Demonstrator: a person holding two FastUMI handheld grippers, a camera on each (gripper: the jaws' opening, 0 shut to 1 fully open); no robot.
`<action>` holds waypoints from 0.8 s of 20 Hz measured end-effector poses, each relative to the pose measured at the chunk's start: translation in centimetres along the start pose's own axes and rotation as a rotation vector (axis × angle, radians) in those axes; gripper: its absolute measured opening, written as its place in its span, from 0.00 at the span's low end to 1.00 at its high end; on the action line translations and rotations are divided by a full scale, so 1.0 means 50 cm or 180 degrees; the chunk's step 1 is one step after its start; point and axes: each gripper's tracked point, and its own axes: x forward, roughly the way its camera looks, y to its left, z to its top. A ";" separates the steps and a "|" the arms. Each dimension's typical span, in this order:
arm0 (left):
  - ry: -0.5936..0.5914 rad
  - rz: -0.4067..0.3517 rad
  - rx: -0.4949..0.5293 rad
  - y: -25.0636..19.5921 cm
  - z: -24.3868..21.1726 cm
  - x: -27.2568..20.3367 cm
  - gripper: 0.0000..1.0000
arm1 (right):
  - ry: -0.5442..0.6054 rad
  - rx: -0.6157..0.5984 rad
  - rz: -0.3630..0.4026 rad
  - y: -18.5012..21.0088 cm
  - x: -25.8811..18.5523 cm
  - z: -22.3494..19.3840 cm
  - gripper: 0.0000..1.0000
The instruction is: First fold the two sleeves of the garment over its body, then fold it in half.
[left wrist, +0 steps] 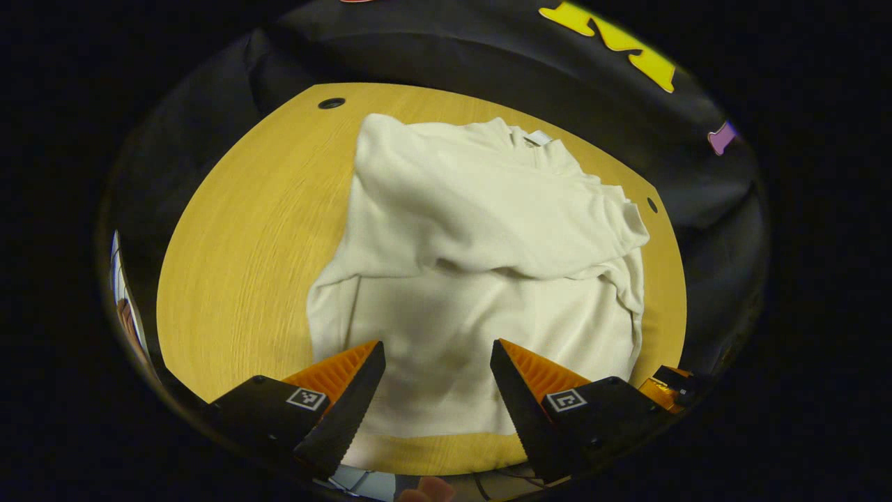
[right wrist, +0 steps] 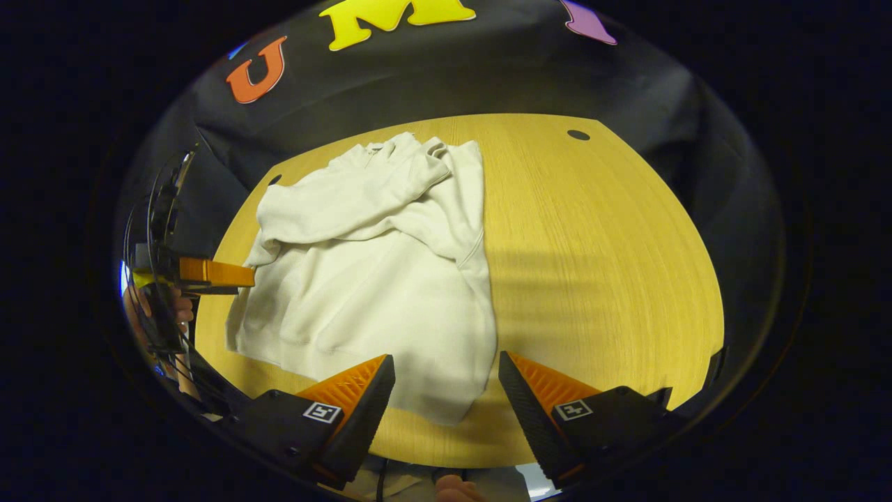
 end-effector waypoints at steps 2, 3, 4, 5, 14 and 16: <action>0.0006 0.0058 -0.0097 0.050 -0.018 -0.033 0.98 | 0.0060 0.0121 0.0016 0.000 0.010 -0.012 0.94; 0.0036 0.0066 -0.0134 0.070 -0.028 -0.049 0.99 | 0.0110 0.0181 -0.0007 -0.005 0.017 -0.019 0.94; 0.0066 0.0085 -0.0169 0.088 -0.038 -0.066 0.98 | 0.0170 0.0229 -0.0062 -0.016 0.024 -0.029 0.94; 0.0107 0.0082 -0.0211 0.101 -0.048 -0.080 0.98 | 0.0234 0.0261 -0.0096 -0.026 0.032 -0.037 0.95; 0.0717 -0.0018 -0.0233 0.110 -0.117 -0.215 0.97 | 0.0746 0.0594 0.0036 -0.009 0.062 -0.104 0.92; 0.0777 -0.0062 -0.0213 0.101 -0.108 -0.251 0.92 | 0.0796 0.0581 0.0035 -0.003 0.068 -0.105 0.96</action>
